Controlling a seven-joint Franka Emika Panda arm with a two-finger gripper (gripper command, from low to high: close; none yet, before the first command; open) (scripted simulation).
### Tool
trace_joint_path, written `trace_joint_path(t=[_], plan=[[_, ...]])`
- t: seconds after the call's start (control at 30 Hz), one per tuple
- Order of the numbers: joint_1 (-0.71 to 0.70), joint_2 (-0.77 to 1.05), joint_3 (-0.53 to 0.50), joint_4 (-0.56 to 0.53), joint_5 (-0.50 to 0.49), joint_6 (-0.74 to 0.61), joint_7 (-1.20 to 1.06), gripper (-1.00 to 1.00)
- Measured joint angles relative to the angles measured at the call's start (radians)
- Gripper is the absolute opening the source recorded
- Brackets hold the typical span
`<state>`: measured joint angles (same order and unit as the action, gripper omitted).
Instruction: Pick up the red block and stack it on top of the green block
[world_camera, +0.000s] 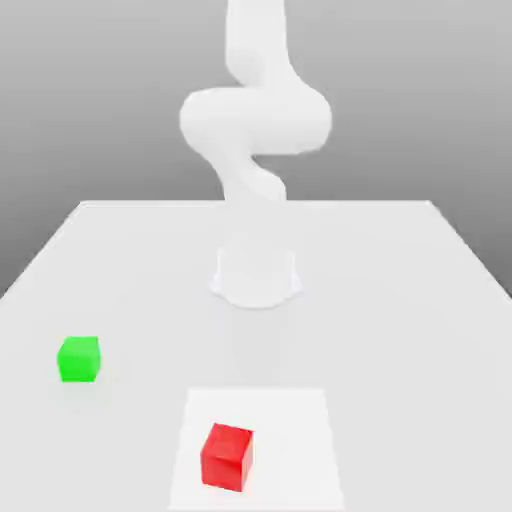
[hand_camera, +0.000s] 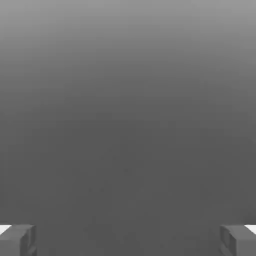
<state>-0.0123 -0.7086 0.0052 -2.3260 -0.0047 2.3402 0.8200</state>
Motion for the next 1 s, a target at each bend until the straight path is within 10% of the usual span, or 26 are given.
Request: trace_joint_path(t=[0.93,0.97,1.0], plan=[[-0.068,1.021,-0.001,-0.219,0.001,0.517,0.158,0.00],[-0.068,1.044,-0.001,-0.215,0.000,0.537,0.158,-1.00],[-0.068,1.044,-0.001,-0.215,0.000,0.537,0.158,-1.00]])
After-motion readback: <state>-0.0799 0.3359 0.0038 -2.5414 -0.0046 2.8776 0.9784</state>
